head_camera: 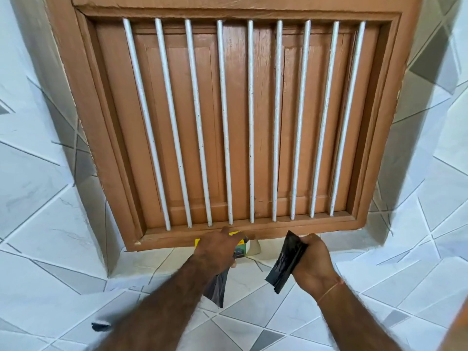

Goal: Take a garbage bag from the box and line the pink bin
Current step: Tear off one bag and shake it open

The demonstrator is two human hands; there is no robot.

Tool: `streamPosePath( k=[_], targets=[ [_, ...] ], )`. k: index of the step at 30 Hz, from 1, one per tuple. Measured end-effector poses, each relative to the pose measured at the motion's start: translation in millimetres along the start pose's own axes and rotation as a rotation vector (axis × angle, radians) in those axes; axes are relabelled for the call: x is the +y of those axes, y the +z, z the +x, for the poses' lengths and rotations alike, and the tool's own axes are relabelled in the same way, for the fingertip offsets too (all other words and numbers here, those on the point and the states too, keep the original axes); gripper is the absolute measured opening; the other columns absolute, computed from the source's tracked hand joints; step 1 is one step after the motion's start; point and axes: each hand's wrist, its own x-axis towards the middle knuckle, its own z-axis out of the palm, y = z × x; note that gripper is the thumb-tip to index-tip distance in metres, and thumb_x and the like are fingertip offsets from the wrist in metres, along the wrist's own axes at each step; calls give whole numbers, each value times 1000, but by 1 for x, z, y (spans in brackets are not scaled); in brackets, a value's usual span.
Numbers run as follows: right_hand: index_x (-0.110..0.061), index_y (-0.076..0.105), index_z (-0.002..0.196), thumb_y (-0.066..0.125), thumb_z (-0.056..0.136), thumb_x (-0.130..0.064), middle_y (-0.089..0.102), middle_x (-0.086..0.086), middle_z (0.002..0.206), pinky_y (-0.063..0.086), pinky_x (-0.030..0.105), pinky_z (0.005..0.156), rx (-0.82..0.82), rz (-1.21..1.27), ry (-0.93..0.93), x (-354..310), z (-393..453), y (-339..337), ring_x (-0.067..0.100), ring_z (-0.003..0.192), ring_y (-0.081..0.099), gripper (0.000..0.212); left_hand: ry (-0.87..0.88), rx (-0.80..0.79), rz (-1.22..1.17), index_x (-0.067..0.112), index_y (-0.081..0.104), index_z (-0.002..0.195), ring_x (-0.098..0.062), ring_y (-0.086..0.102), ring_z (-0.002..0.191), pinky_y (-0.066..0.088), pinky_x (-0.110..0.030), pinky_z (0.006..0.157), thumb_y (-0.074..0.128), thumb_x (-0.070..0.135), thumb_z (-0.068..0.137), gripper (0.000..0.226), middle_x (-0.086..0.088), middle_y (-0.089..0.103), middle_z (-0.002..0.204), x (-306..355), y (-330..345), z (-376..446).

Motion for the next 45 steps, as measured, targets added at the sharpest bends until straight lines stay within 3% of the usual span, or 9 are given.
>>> streamPosePath(
  k=[5, 10, 15, 19, 24, 29, 36, 40, 45],
  targets=[
    [-3, 57, 90, 36, 82, 8, 54, 12, 83, 44, 42, 77, 11, -60, -79, -9, 3, -6, 30, 78, 51, 25, 69, 42, 119, 34, 39, 131, -35, 63, 101, 52, -41, 78, 59, 17, 84, 54, -12, 55, 125, -1, 4, 23],
    [-3, 58, 85, 36, 86, 16, 61, 18, 86, 47, 42, 79, -56, -120, -202, -20, -3, -6, 33, 87, 55, 28, 113, -46, 136, 39, 39, 127, -34, 62, 101, 51, -38, 74, 64, 27, 83, 52, -13, 48, 133, 2, -4, 28],
    [-2, 56, 86, 40, 89, 15, 63, 20, 86, 49, 47, 90, -95, 28, -281, -27, 0, 13, 31, 84, 61, 23, 78, 85, -93, 39, 31, 138, -33, 60, 106, 51, -39, 80, 66, 39, 76, 72, -4, 41, 136, 15, -5, 0],
    [-6, 51, 75, 38, 87, 17, 67, 10, 64, 56, 42, 75, -168, 141, -348, -30, -2, 46, 25, 67, 67, 28, 101, 208, -237, 35, 25, 142, -27, 59, 108, 49, -34, 81, 67, 44, 75, 79, 4, 36, 140, 30, -8, -30],
    [-9, 48, 79, 39, 88, 17, 64, 11, 67, 52, 51, 81, -202, 72, -364, -19, -15, 62, 28, 70, 63, 29, 36, 335, -445, 39, 29, 135, -17, 57, 107, 49, -29, 80, 71, 45, 72, 76, 12, 40, 129, 24, -11, -50],
    [-10, 53, 83, 43, 90, 13, 63, 15, 80, 53, 39, 65, -234, -341, -339, -15, -32, 66, 30, 78, 61, 26, 36, 351, -429, 42, 29, 137, -16, 58, 106, 52, -32, 80, 72, 44, 71, 78, 14, 39, 131, 18, -14, -63],
    [-20, 56, 122, 61, 91, -26, 65, -5, 109, 50, 30, 89, -9, -1185, -837, 6, -45, 59, 15, 102, 61, 32, 19, 419, -498, 46, 27, 136, -11, 55, 108, 51, -25, 82, 73, 46, 72, 79, 17, 42, 129, 16, -19, -69],
    [-24, 71, 108, 34, 96, -48, 73, 0, 113, 49, 39, 95, -86, -1392, -1033, 18, -58, 55, 18, 111, 62, 46, 14, 442, -498, 47, 28, 133, -11, 56, 109, 47, -22, 80, 73, 44, 71, 77, 16, 44, 128, 14, -21, -75],
    [-30, 65, 111, 67, 87, -24, 66, -14, 110, 49, 24, 90, -86, -1089, -907, 18, -56, 53, 1, 105, 58, 24, 16, 447, -572, 50, 22, 136, -8, 52, 115, 50, -26, 89, 75, 43, 69, 85, 19, 40, 139, 11, -18, -80]
  ],
)
